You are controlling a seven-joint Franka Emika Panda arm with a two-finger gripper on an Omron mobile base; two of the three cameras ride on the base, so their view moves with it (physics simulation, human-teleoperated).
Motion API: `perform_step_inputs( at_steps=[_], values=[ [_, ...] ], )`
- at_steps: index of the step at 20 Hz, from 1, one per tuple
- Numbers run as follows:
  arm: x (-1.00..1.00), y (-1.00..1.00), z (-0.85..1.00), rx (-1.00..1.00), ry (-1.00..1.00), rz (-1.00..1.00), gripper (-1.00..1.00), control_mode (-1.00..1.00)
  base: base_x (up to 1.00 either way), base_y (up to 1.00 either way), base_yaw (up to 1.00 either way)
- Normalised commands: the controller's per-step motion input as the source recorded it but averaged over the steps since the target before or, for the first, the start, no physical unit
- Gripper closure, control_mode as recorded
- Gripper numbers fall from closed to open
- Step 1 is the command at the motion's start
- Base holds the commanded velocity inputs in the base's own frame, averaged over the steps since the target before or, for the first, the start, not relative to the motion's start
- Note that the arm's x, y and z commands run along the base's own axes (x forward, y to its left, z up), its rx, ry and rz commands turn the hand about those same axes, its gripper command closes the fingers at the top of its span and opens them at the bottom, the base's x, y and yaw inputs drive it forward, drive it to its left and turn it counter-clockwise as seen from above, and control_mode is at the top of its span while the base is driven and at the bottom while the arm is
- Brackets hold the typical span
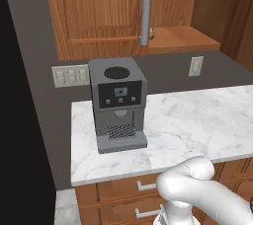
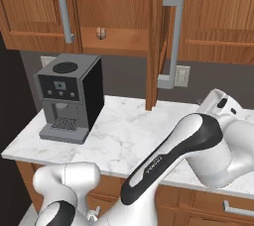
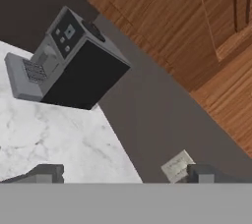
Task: Pick the tangerine from the counter and place it in the cabinet. Then close the cabinet.
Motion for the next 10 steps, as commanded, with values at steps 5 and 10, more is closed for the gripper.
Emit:
perform_step_inputs(
  at_steps=[5, 10],
  values=[
    [0.51, -0.18, 0.0, 0.04, -0.23, 0.17, -1.0, -1.0, 0.0, 0.0, 0.0],
    [0.32, 0.0, 0.04, 0.0, -0.34, 0.14, -1.0, -1.0, 0.0, 0.0, 0.0]
  ],
)
